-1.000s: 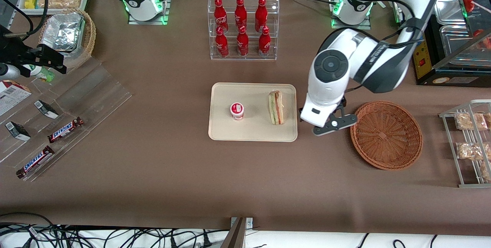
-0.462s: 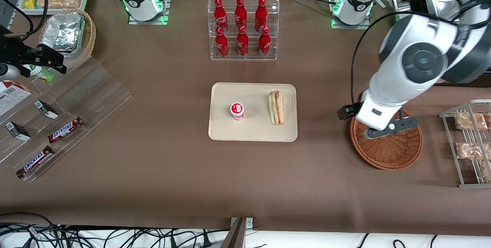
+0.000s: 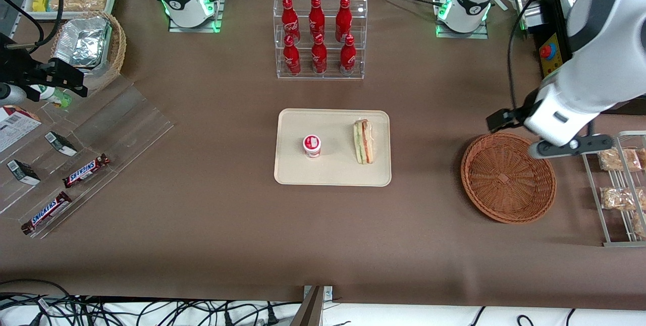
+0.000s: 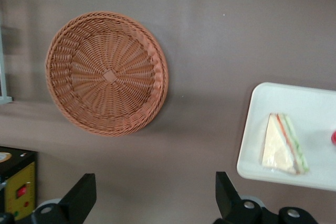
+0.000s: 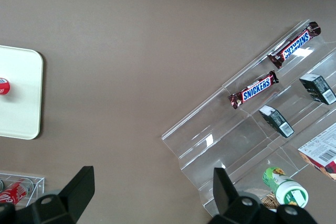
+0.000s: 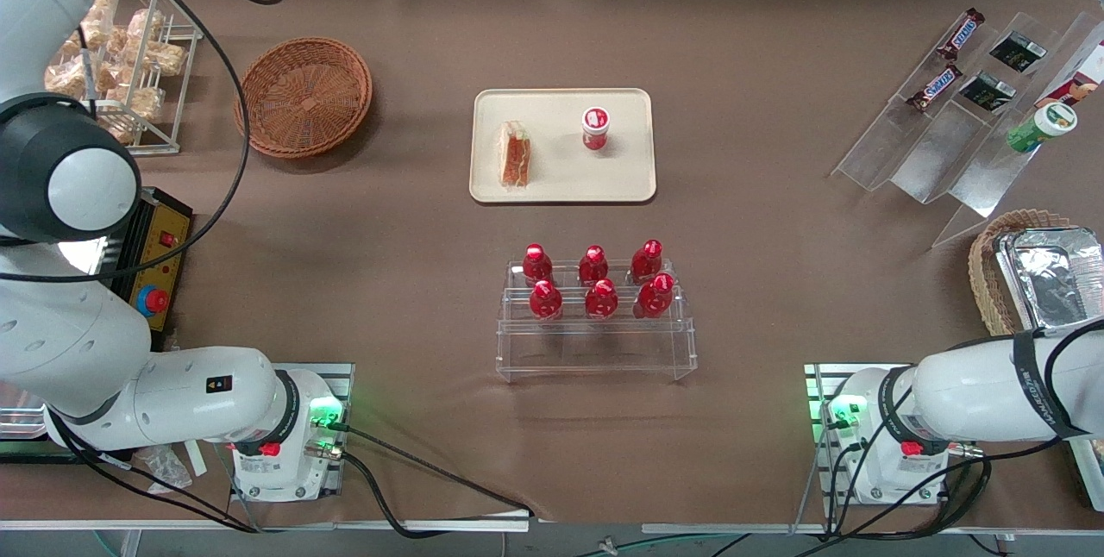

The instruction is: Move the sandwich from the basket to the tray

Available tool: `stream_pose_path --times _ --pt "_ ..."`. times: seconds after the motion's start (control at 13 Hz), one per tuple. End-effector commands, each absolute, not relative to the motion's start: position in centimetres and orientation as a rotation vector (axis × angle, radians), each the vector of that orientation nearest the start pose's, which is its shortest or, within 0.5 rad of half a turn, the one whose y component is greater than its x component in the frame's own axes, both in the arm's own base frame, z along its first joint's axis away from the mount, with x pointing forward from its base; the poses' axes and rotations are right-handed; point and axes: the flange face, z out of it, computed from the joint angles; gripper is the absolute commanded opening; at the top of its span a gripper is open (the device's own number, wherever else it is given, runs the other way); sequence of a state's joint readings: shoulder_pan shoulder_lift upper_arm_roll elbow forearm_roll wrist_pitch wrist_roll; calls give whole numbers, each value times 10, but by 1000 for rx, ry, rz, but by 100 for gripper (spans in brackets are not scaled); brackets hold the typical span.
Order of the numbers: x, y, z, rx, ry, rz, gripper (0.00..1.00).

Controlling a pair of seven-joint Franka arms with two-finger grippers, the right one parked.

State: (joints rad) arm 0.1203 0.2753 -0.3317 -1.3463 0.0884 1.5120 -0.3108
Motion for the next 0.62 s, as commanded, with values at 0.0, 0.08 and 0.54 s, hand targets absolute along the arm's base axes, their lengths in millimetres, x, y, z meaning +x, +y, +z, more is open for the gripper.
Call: stream_pose_path --times 0.0,0.08,0.54 --pt "591 -59 593 -3165 -76 152 100" --pt "583 -55 597 -3162 -37 151 100" --pt "562 -44 604 -3171 175 152 100"
